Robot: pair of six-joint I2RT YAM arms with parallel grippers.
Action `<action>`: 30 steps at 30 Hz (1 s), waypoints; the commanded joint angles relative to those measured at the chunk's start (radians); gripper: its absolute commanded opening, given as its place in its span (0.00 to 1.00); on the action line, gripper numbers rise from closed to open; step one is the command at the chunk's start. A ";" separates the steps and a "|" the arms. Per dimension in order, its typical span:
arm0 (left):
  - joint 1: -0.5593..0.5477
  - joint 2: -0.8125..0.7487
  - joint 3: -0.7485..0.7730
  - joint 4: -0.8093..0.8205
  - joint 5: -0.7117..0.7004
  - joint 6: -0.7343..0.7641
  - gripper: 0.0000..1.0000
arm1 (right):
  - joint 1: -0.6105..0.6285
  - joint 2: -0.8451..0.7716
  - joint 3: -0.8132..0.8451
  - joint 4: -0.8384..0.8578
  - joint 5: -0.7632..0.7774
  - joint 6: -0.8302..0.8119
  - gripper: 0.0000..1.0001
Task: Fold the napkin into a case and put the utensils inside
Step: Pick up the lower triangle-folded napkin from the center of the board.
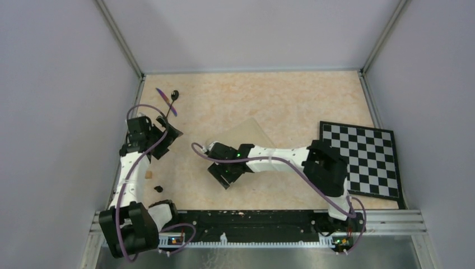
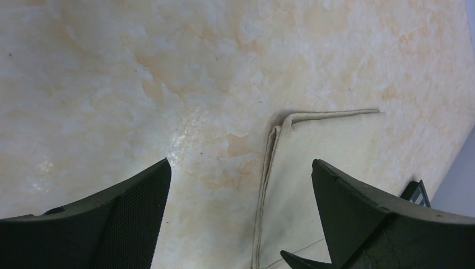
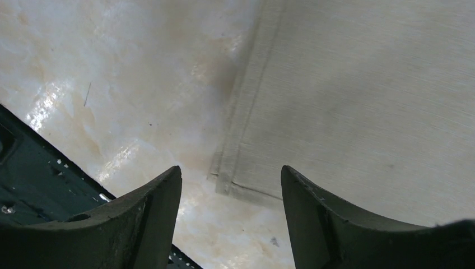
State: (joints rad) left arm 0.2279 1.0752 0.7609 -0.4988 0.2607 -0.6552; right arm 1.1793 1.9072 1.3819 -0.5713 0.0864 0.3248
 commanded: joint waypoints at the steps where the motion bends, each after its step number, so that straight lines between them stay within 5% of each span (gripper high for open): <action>1: 0.041 -0.013 0.021 -0.007 -0.015 0.021 0.99 | 0.036 0.062 0.120 -0.088 -0.006 -0.034 0.67; 22: 0.055 -0.038 -0.008 -0.001 -0.021 0.065 0.99 | 0.065 0.171 0.101 -0.126 0.115 -0.039 0.58; 30: 0.057 -0.047 -0.003 -0.013 -0.032 0.072 0.99 | 0.085 0.192 0.030 -0.102 0.194 -0.003 0.36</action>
State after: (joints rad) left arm 0.2768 1.0554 0.7597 -0.5098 0.2443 -0.6010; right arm 1.2488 2.0453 1.4784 -0.6815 0.2039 0.3008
